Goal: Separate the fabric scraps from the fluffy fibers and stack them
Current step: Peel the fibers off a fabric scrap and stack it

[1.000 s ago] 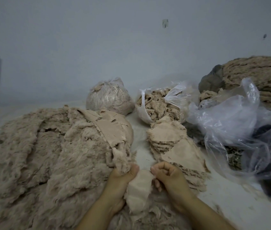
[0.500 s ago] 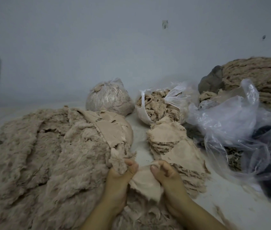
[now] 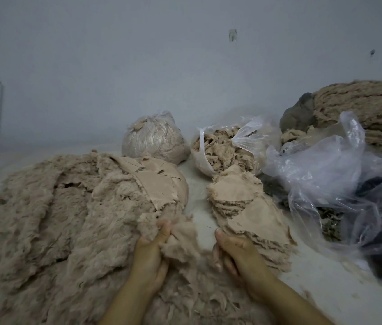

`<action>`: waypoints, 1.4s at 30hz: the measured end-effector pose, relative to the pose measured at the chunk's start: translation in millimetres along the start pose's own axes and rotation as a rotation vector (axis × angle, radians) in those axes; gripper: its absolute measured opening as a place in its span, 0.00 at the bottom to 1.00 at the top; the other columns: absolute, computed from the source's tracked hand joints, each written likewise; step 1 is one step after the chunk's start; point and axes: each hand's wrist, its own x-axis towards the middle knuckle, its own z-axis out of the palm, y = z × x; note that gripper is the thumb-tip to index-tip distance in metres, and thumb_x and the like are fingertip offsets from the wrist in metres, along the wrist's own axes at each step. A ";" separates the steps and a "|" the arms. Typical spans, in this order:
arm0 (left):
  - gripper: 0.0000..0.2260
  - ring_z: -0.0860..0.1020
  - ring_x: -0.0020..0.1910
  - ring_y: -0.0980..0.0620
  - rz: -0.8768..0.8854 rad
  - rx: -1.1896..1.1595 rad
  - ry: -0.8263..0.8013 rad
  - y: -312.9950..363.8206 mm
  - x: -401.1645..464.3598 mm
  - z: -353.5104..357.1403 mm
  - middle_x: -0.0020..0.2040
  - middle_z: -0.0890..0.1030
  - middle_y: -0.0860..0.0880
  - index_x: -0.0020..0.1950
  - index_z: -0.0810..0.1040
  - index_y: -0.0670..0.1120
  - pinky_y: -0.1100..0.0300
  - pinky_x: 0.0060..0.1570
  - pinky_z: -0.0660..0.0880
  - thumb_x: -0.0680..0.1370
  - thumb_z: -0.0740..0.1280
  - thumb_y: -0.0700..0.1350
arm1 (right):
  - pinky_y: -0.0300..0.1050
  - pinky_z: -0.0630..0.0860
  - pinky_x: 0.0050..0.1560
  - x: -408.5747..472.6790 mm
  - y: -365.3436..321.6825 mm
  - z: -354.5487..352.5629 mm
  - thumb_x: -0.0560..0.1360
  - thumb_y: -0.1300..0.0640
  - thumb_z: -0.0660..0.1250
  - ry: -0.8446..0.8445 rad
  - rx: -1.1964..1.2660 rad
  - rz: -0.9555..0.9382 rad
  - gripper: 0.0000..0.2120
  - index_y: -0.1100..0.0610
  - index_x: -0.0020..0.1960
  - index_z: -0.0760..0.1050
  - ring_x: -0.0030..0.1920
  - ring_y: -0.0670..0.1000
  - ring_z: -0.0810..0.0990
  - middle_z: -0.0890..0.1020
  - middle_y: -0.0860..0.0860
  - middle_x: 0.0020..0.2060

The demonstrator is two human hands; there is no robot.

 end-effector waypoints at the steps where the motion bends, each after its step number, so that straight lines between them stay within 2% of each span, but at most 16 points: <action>1: 0.13 0.84 0.41 0.47 -0.004 0.018 -0.023 -3.0 -2.2 2.1 0.45 0.84 0.39 0.50 0.79 0.34 0.58 0.38 0.81 0.69 0.68 0.39 | 0.37 0.59 0.22 -0.9 0.9 2.9 0.70 0.35 0.62 0.014 -0.058 -0.001 0.26 0.57 0.29 0.77 0.18 0.47 0.61 0.67 0.51 0.17; 3: 0.11 0.83 0.42 0.46 -0.002 0.057 -0.103 -11.0 -7.4 6.0 0.44 0.83 0.39 0.49 0.79 0.36 0.57 0.39 0.81 0.68 0.69 0.38 | 0.38 0.70 0.28 -1.6 2.2 10.4 0.70 0.36 0.64 0.012 -0.051 0.018 0.24 0.56 0.32 0.79 0.24 0.48 0.74 0.77 0.50 0.24; 4: 0.09 0.82 0.39 0.47 0.002 0.091 -0.142 -15.1 -10.4 8.2 0.42 0.83 0.39 0.47 0.78 0.37 0.58 0.38 0.80 0.67 0.70 0.38 | 0.41 0.76 0.36 -1.5 3.6 14.3 0.71 0.40 0.66 0.003 0.002 0.029 0.20 0.57 0.35 0.80 0.32 0.50 0.80 0.82 0.51 0.31; 5: 0.08 0.81 0.37 0.48 0.005 0.129 -0.162 -18.1 -13.2 10.0 0.39 0.81 0.40 0.44 0.78 0.39 0.58 0.36 0.79 0.67 0.71 0.37 | 0.42 0.77 0.40 -1.1 5.7 16.7 0.73 0.45 0.68 0.021 0.054 0.022 0.16 0.58 0.38 0.80 0.37 0.53 0.81 0.84 0.53 0.35; 7: 0.07 0.81 0.35 0.48 0.005 0.154 -0.132 -21.4 -16.2 13.4 0.38 0.82 0.41 0.43 0.79 0.40 0.59 0.34 0.79 0.66 0.71 0.36 | 0.41 0.75 0.37 1.8 9.6 17.1 0.75 0.55 0.68 0.143 0.136 -0.030 0.10 0.60 0.38 0.76 0.36 0.53 0.78 0.81 0.54 0.33; 9: 0.06 0.82 0.39 0.45 0.020 0.127 -0.031 -20.9 -14.8 14.8 0.41 0.83 0.39 0.45 0.80 0.36 0.56 0.37 0.81 0.69 0.70 0.34 | 0.43 0.76 0.37 5.6 11.2 14.6 0.77 0.60 0.65 0.269 0.179 -0.042 0.07 0.62 0.41 0.77 0.36 0.52 0.80 0.82 0.55 0.35; 13: 0.04 0.82 0.40 0.49 0.072 0.108 0.085 -16.0 -11.3 14.6 0.41 0.83 0.42 0.44 0.78 0.37 0.55 0.45 0.80 0.72 0.67 0.30 | 0.44 0.76 0.39 9.6 12.3 8.4 0.77 0.58 0.67 0.416 0.136 -0.039 0.06 0.57 0.42 0.80 0.37 0.48 0.81 0.84 0.52 0.36; 16: 0.04 0.81 0.35 0.51 0.031 0.119 0.027 -15.9 -13.5 13.7 0.36 0.82 0.45 0.42 0.76 0.39 0.60 0.37 0.81 0.73 0.66 0.31 | 0.39 0.70 0.32 10.9 13.5 6.0 0.77 0.52 0.65 0.485 0.076 -0.092 0.15 0.63 0.38 0.73 0.31 0.47 0.73 0.75 0.53 0.30; 19: 0.04 0.79 0.33 0.52 0.015 0.170 -0.015 -19.5 -13.9 12.4 0.33 0.80 0.46 0.41 0.75 0.39 0.62 0.32 0.78 0.73 0.66 0.32 | 0.39 0.68 0.32 13.8 13.0 3.4 0.80 0.54 0.62 0.555 0.126 -0.132 0.17 0.68 0.42 0.70 0.31 0.46 0.70 0.73 0.53 0.33; 23: 0.06 0.73 0.25 0.53 0.083 0.259 0.063 -21.5 -11.3 10.2 0.30 0.78 0.46 0.40 0.75 0.41 0.63 0.24 0.72 0.74 0.67 0.32 | 0.30 0.68 0.28 13.2 3.8 -2.6 0.78 0.54 0.65 0.541 0.060 -0.175 0.12 0.55 0.37 0.78 0.28 0.41 0.73 0.77 0.44 0.26; 26: 0.07 0.70 0.21 0.54 0.114 0.268 0.078 -20.9 -9.5 12.0 0.25 0.74 0.47 0.40 0.73 0.41 0.65 0.21 0.69 0.74 0.67 0.31 | 0.31 0.64 0.25 24.1 -9.9 -13.5 0.74 0.53 0.70 0.557 -0.007 -0.186 0.15 0.54 0.29 0.76 0.25 0.41 0.69 0.74 0.44 0.22; 30: 0.06 0.68 0.20 0.56 0.071 0.277 0.059 -18.3 -8.6 9.7 0.25 0.74 0.47 0.39 0.74 0.40 0.66 0.19 0.65 0.75 0.66 0.33 | 0.45 0.71 0.37 54.8 -23.8 -46.6 0.73 0.48 0.71 0.649 -0.202 -0.144 0.17 0.62 0.36 0.80 0.34 0.50 0.75 0.80 0.58 0.30; 33: 0.10 0.63 0.20 0.57 -0.012 0.350 0.020 -17.8 -9.6 4.1 0.27 0.73 0.47 0.35 0.77 0.42 0.68 0.18 0.59 0.76 0.68 0.42 | 0.46 0.67 0.40 69.6 -26.6 -76.7 0.78 0.44 0.63 0.586 -0.375 -0.030 0.20 0.52 0.30 0.73 0.39 0.54 0.74 0.75 0.48 0.28; 36: 0.14 0.61 0.19 0.57 -0.081 0.410 -0.049 -16.1 -10.3 3.8 0.24 0.68 0.47 0.33 0.75 0.40 0.67 0.17 0.58 0.74 0.67 0.48 | 0.47 0.67 0.47 70.4 -22.5 -98.5 0.81 0.43 0.52 0.601 -0.665 0.098 0.21 0.54 0.45 0.77 0.49 0.57 0.76 0.79 0.54 0.43; 39: 0.16 0.62 0.19 0.56 -0.110 0.413 -0.021 -16.3 -9.1 4.0 0.28 0.70 0.44 0.35 0.75 0.41 0.68 0.18 0.58 0.76 0.65 0.51 | 0.47 0.65 0.40 57.1 -20.2 -103.5 0.81 0.55 0.56 0.772 -0.670 -0.193 0.14 0.57 0.41 0.74 0.42 0.56 0.73 0.77 0.55 0.38; 42: 0.20 0.62 0.17 0.56 -0.105 0.390 -0.006 -17.4 -8.3 5.5 0.27 0.74 0.46 0.39 0.74 0.41 0.70 0.18 0.56 0.80 0.58 0.56 | 0.41 0.67 0.42 35.8 -16.2 -79.9 0.80 0.57 0.60 0.673 -0.610 -0.313 0.10 0.53 0.45 0.78 0.41 0.47 0.75 0.79 0.46 0.38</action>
